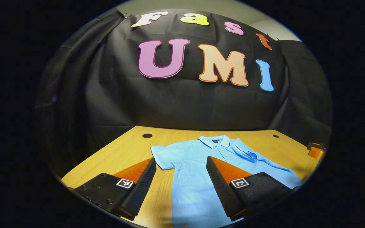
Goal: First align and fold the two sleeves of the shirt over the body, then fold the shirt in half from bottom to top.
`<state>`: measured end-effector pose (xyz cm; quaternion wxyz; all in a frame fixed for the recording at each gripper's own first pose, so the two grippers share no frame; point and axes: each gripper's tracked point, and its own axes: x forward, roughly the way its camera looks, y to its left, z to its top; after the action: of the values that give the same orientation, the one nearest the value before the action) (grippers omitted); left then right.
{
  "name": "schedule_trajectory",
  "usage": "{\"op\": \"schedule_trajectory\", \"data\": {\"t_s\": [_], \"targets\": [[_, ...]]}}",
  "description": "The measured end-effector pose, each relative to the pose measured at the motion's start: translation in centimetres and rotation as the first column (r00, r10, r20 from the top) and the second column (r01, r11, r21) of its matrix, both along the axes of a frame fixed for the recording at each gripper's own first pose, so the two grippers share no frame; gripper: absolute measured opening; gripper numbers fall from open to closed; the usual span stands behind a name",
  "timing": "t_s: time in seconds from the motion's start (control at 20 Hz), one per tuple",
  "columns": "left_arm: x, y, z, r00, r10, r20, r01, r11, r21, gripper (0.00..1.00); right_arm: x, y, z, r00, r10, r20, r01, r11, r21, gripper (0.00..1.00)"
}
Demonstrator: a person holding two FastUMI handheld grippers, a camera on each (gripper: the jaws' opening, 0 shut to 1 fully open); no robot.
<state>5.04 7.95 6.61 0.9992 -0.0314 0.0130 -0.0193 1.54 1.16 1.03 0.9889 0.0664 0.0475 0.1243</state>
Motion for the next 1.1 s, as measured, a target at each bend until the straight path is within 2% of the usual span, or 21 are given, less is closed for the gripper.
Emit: {"op": "schedule_trajectory", "data": {"t_s": [0.2, 0.3, 0.5, 0.85, 1.1], "targets": [[3.4, 0.7, 0.2, 0.997, -0.046, -0.062, 0.045, 0.999, -0.028, 0.95, -0.1, -1.3, -1.0, 0.999, -0.039, -0.009, 0.038, 0.998, -0.042, 0.98], [5.6, 1.4, 0.1, 0.995, -0.049, -0.089, 0.047, 0.999, -0.019, 0.95, 0.0, -1.8, -1.3, 0.998, -0.061, -0.012, 0.06, 0.995, -0.079, 0.98], [9.8, 2.5, -1.1, 0.987, -0.061, -0.151, 0.064, 0.998, 0.011, 0.95, -0.2, -1.8, -1.5, 0.998, -0.059, -0.011, 0.058, 0.995, -0.08, 0.98], [14.6, 5.2, -6.5, 0.953, -0.006, -0.304, 0.003, 1.0, -0.012, 0.95, -0.5, -3.0, -2.4, 0.996, -0.085, -0.026, 0.082, 0.993, -0.083, 0.98], [16.2, 6.5, -9.0, 0.929, 0.021, -0.369, -0.026, 1.0, -0.008, 0.93, -1.0, -4.6, -2.9, 0.993, -0.114, -0.042, 0.112, 0.992, -0.055, 0.98]]}}
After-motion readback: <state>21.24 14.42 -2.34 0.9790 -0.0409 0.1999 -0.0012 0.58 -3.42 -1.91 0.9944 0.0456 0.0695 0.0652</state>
